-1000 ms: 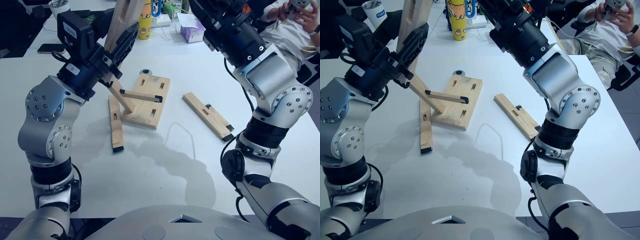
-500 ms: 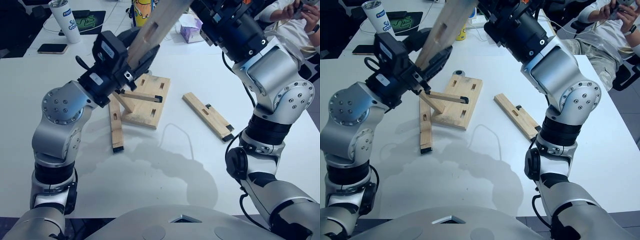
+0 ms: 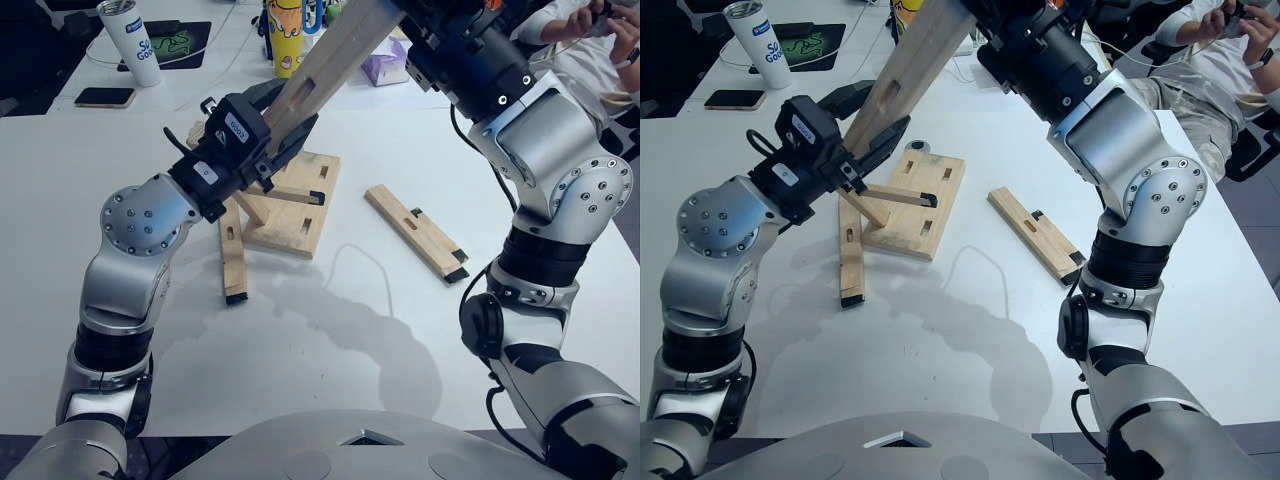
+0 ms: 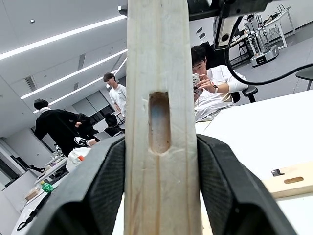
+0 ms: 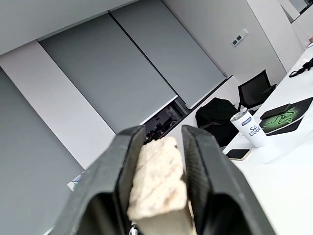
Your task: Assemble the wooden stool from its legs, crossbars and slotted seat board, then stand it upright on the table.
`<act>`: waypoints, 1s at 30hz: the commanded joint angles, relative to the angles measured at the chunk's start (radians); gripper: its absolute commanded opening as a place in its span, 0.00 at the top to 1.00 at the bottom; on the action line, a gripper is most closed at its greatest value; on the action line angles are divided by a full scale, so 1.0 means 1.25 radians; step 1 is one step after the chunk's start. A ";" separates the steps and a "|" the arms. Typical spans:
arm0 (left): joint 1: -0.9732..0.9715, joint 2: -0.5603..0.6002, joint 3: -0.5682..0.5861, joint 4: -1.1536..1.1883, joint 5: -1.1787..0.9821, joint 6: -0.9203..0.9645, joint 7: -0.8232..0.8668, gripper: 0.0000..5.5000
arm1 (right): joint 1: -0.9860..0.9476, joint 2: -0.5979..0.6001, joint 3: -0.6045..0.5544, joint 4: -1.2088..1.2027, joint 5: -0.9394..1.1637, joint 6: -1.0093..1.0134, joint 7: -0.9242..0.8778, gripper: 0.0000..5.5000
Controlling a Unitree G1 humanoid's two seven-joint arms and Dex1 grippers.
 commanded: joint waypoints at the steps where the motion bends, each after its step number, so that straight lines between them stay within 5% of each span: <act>1: 0.001 -0.017 0.002 -0.012 0.002 -0.002 0.005 0.62 | 0.014 -0.009 0.026 0.004 -0.013 0.017 0.007 0.79; 14: -0.012 -0.066 0.025 -0.027 -0.052 0.032 0.009 0.62 | 0.050 -0.038 0.052 -0.025 -0.051 0.032 0.061 0.80; 22: -0.017 -0.068 0.016 -0.021 -0.045 0.032 0.004 0.62 | 0.053 -0.037 0.054 -0.025 -0.068 0.020 0.068 0.57; 30: -0.019 -0.057 -0.002 -0.017 -0.026 0.028 -0.006 0.62 | 0.051 -0.026 0.051 -0.025 -0.085 0.003 0.065 0.65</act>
